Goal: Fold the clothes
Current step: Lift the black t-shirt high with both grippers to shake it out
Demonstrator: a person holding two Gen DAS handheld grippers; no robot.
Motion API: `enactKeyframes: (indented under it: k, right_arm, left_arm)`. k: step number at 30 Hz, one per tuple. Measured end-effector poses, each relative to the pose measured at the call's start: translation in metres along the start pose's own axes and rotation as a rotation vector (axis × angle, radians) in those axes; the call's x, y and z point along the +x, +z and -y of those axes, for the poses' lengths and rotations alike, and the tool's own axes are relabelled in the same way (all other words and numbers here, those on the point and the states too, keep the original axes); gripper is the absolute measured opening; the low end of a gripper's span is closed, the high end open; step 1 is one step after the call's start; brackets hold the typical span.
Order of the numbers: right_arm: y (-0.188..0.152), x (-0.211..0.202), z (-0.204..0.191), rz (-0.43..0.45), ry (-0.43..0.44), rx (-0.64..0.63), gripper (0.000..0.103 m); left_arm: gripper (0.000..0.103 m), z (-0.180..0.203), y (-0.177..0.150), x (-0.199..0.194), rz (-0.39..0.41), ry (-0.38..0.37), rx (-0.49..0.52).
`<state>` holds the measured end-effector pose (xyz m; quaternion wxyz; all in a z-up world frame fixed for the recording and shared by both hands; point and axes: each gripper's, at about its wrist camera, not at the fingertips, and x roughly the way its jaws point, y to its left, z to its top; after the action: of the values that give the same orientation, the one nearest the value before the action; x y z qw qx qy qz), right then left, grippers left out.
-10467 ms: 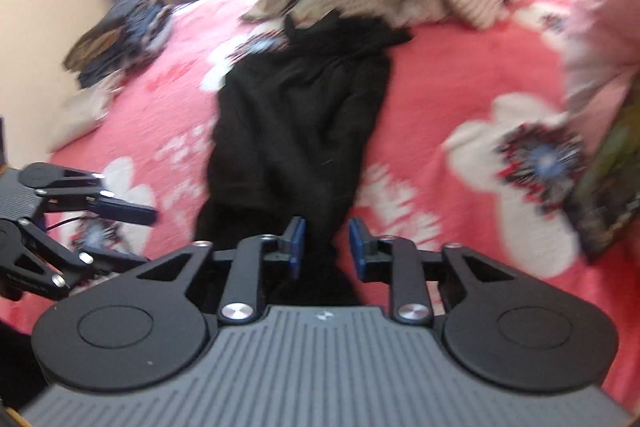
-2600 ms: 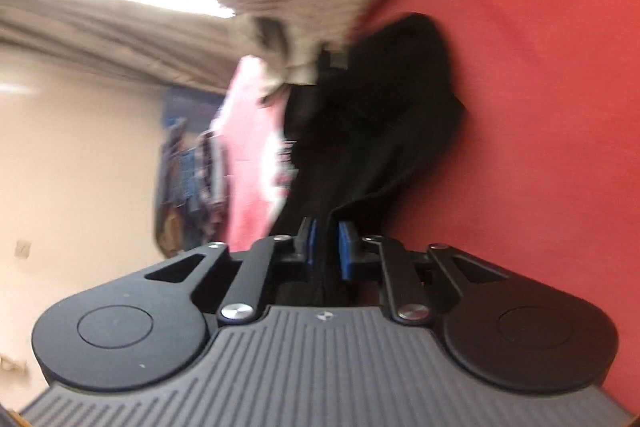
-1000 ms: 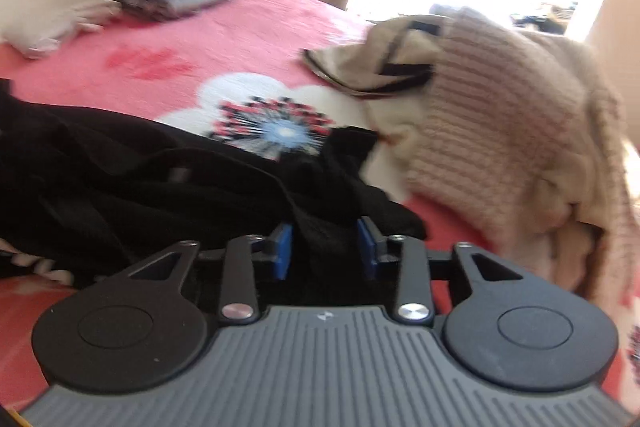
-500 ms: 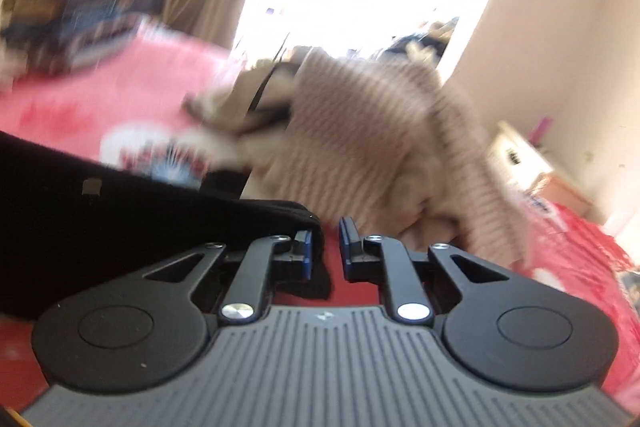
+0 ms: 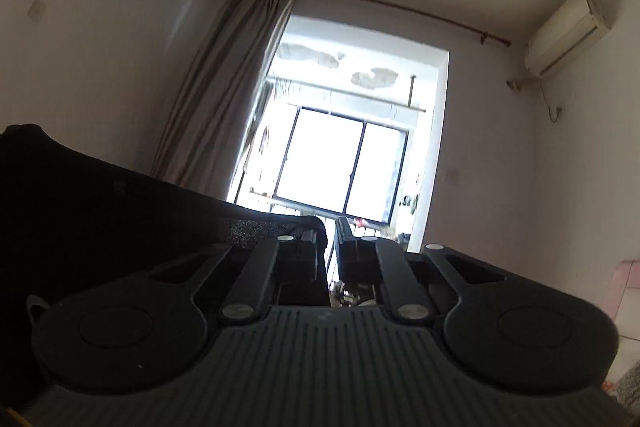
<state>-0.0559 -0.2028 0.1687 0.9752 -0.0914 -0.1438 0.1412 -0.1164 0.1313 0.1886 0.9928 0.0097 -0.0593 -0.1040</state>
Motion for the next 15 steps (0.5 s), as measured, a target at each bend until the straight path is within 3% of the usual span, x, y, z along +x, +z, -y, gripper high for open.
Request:
enactKeyframes:
  k: [5,9,15]
  right_arm:
    - [0.071,-0.034,0.013,0.168,0.035,0.04,0.007]
    - [0.106,-0.056,0.026,0.263,0.074,0.084,0.007]
    - [0.134,-0.085,0.045,0.341,0.108,0.117,0.007]
  left_arm:
    - [0.004,0.004,0.065,-0.04,0.11,-0.027,-0.054]
    - [0.004,0.006,0.101,-0.064,0.167,-0.049,-0.103]
    - [0.004,0.018,0.134,-0.088,0.156,-0.116,-0.183]
